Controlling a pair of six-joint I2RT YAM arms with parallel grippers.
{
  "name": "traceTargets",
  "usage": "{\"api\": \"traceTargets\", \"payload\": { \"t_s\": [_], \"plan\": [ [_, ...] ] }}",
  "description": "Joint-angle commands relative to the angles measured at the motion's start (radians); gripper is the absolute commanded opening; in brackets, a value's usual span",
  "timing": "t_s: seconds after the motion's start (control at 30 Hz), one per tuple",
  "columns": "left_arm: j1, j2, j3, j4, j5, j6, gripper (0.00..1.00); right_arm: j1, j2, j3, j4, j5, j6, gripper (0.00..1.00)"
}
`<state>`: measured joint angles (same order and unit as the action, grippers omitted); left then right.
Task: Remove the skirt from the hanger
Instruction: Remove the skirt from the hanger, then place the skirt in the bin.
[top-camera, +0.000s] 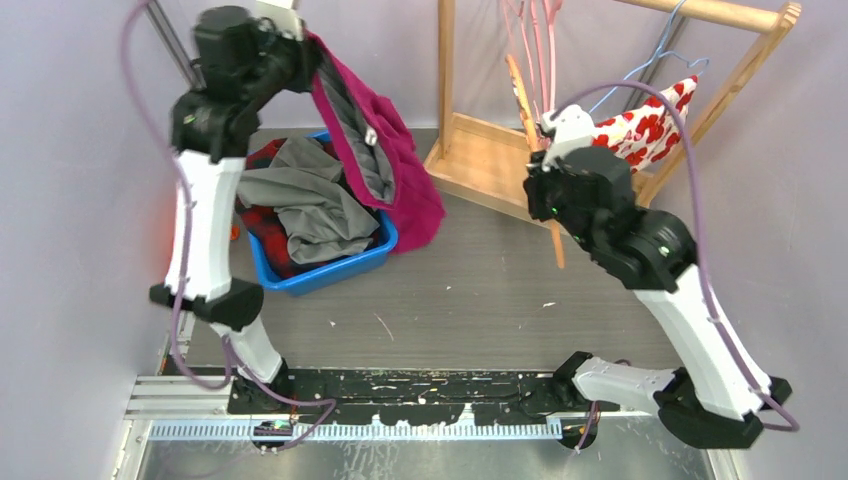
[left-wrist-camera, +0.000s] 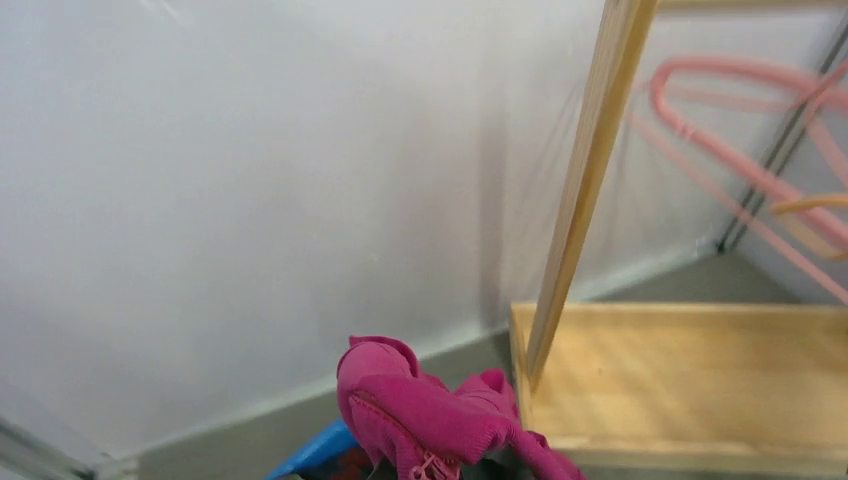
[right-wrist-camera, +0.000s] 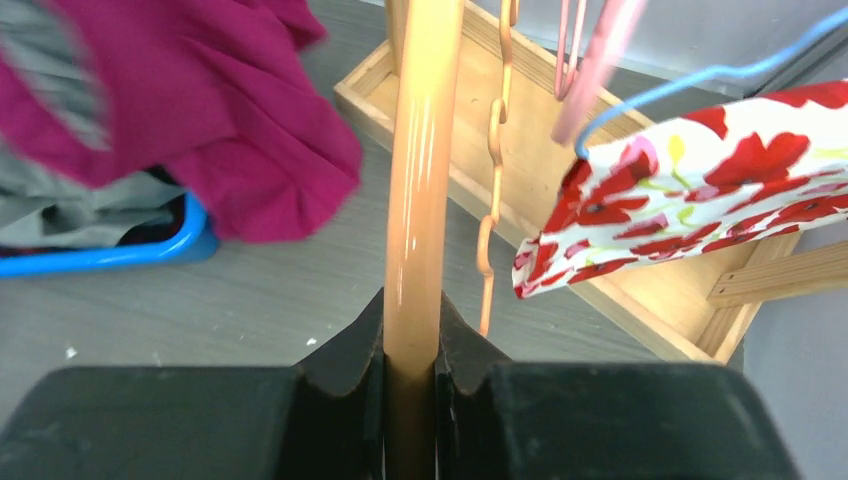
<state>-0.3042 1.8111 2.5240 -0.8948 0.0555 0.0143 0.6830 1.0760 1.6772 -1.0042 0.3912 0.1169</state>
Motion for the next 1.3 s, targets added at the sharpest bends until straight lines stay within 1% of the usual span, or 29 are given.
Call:
{"api": "traceTargets", "payload": {
  "t_s": [0.0,0.1,0.17,0.33,0.4,0.47,0.57,0.63,0.7,0.83,0.87,0.93,1.07,1.17,1.27],
  "plan": [
    [0.01,-0.241,0.099,0.151,-0.103,0.078,0.0,-0.005,0.052,-0.037,0.263,0.116,-0.058,0.01],
    [0.01,-0.284,0.056,0.162,-0.24,0.179,0.0,-0.011,0.08,-0.021,0.282,0.102,-0.055,0.01],
    [0.011,-0.297,0.031,0.164,-0.307,0.238,0.0,-0.015,0.093,-0.012,0.287,0.089,-0.057,0.01],
    [0.011,-0.344,0.004,0.185,-0.37,0.293,0.0,-0.028,0.101,-0.003,0.293,0.076,-0.067,0.01],
    [0.011,-0.362,-0.027,0.191,-0.367,0.289,0.0,-0.034,0.1,-0.003,0.294,0.068,-0.073,0.01],
    [0.011,-0.379,-0.095,0.194,-0.347,0.269,0.0,-0.038,0.104,0.0,0.293,0.059,-0.075,0.01],
    [0.011,-0.396,-0.228,0.193,-0.279,0.206,0.0,-0.042,0.11,0.003,0.291,0.045,-0.073,0.01],
    [0.011,-0.387,-0.286,0.19,-0.23,0.164,0.0,-0.047,0.113,0.002,0.287,0.043,-0.068,0.01],
    [0.01,-0.365,-0.295,0.18,-0.2,0.139,0.0,-0.05,0.113,-0.004,0.285,0.043,-0.063,0.01],
    [0.01,-0.327,-0.261,0.182,-0.184,0.127,0.0,-0.06,0.108,-0.011,0.286,0.043,-0.06,0.01],
    [0.01,-0.327,-0.278,0.187,-0.181,0.124,0.0,-0.063,0.108,-0.01,0.285,0.04,-0.06,0.01],
    [0.011,-0.338,-0.365,0.205,-0.188,0.115,0.0,-0.067,0.108,-0.01,0.282,0.032,-0.06,0.01],
    [0.015,-0.394,-0.63,0.258,-0.226,0.095,0.0,-0.073,0.113,-0.004,0.264,0.015,-0.064,0.01],
    [0.067,-0.436,-0.808,0.289,-0.224,0.011,0.0,-0.073,0.117,0.014,0.243,0.008,-0.065,0.01],
    [0.118,-0.45,-0.958,0.291,-0.178,-0.076,0.0,-0.075,0.121,0.032,0.229,0.006,-0.068,0.01]
  ]
}}
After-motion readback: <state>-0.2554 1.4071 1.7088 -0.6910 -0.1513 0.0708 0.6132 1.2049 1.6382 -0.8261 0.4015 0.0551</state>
